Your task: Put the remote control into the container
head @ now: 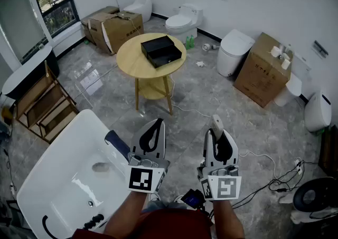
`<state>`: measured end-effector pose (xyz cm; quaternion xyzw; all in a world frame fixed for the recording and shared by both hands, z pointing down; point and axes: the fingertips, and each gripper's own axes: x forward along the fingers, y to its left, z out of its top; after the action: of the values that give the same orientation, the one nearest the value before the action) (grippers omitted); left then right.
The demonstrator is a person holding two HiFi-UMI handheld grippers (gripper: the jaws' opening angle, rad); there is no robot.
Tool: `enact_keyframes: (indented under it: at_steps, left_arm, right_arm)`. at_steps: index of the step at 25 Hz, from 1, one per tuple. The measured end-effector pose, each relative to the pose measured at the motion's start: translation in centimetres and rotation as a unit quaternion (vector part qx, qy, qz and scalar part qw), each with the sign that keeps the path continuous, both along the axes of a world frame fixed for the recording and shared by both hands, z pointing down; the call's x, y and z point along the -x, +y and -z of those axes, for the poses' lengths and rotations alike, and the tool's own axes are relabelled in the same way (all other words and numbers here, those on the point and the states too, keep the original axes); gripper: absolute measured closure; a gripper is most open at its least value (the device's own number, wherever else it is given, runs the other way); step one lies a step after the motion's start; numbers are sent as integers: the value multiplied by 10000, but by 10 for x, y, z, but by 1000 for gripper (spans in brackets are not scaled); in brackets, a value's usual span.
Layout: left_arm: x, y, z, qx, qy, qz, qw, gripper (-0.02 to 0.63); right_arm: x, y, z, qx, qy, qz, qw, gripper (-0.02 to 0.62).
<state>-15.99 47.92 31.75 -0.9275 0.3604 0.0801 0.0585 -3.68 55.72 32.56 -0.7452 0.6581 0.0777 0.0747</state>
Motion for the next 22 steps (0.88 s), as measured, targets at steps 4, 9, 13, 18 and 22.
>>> enact_keyframes:
  at_steps: [4,9,13,18,22]
  left_arm:
    - [-9,4,0,-2,-24,-20,10000,591]
    - [-17,14,0,-25,-74,-35,10000,591]
    - [-32,20,3,2,10,0,10000,591]
    - [-44,27,-7,15,-139,11,9999,591]
    - [-48,30,-7,40,-75,128,9999,591]
  right_arm:
    - [-6,2,1,-10,-10,21,10000,479]
    - [-14,10,0,-45,-56,63,10000,479]
    - [-29,16,2,-116,-131,127,9998,479]
    - [-42,20,-3,-123,-188,217,9995,479]
    - [-46,23,-2,-119,-157,374,9991,479]
